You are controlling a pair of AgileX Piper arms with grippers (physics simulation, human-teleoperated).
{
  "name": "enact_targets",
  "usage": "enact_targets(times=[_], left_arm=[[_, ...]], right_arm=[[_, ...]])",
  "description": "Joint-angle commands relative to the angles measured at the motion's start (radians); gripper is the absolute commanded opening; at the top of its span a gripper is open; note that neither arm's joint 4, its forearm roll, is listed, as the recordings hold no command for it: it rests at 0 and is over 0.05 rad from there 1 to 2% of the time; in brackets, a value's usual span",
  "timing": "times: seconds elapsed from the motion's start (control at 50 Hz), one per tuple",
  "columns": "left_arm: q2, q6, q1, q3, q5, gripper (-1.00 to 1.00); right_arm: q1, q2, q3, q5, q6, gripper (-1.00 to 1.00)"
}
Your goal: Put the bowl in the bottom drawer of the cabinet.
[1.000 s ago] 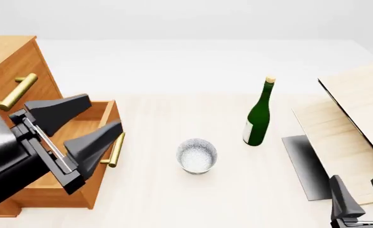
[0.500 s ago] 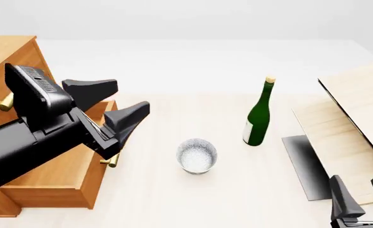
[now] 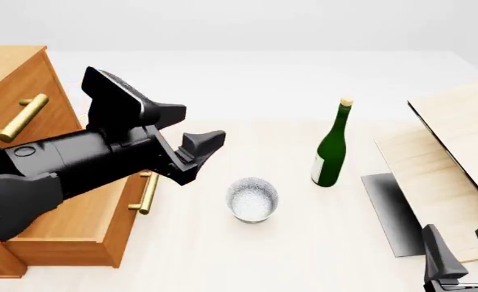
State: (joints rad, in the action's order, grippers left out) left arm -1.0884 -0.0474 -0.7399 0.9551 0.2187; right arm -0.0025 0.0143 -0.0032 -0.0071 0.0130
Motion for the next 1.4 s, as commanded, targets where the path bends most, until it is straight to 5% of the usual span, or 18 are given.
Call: enact_targets(times=[0.02, 0.72, 1.4], left_arm=[[-0.095, 0.006, -0.02, 0.075, 0.07, 1.0], [-0.304, 0.022, -0.052, 0.306, 0.246, 1.0], [-0.428, 0.097, -0.016, 0.354, 0.292, 1.0]], right_arm=[[0.0, 0.0, 0.0, 0.0, 0.0, 1.0], [0.0, 0.0, 0.0, 0.0, 0.0, 1.0], [0.0, 0.0, 0.0, 0.0, 0.0, 1.0]])
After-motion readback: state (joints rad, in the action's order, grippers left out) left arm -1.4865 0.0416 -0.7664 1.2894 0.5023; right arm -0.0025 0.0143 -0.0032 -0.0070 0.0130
